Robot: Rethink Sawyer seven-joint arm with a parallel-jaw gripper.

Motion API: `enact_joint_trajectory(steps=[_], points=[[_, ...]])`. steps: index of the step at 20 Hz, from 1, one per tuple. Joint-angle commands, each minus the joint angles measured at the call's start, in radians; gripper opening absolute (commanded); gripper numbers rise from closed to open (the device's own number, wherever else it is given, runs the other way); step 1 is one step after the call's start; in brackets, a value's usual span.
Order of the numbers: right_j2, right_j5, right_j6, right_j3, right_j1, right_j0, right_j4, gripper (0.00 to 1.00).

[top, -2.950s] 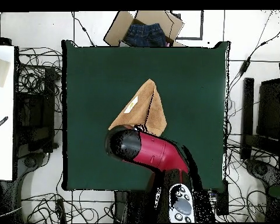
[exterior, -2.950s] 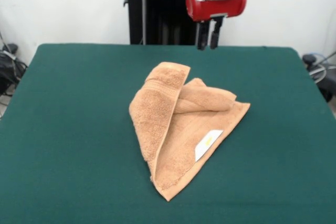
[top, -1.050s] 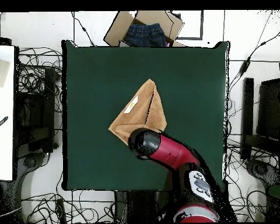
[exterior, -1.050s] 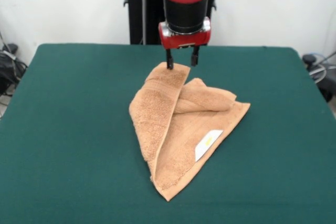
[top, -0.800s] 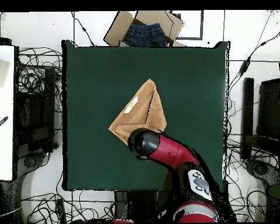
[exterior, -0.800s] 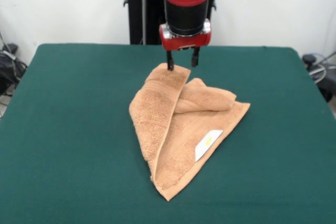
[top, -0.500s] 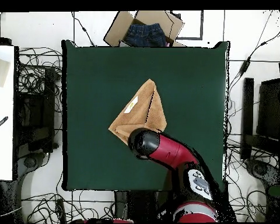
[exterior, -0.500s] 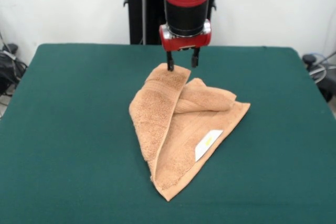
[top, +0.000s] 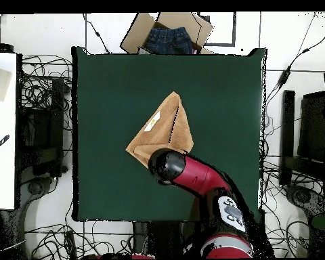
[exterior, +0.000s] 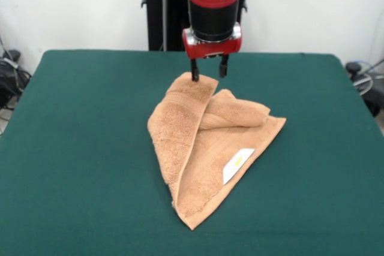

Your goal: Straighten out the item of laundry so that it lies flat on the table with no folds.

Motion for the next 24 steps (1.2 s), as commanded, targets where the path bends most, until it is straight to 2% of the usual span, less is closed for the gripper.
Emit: enact_joint_trajectory(steps=[1, 14, 24], points=[[0.078, -0.076, 0.157, -0.019, 0.015, 0.017, -0.044, 1.00], [0.061, -0.122, 0.184, -0.035, 0.053, 0.055, -0.056, 1.00], [0.075, -0.173, 0.181, -0.041, 0.089, 0.047, -0.048, 1.00]])
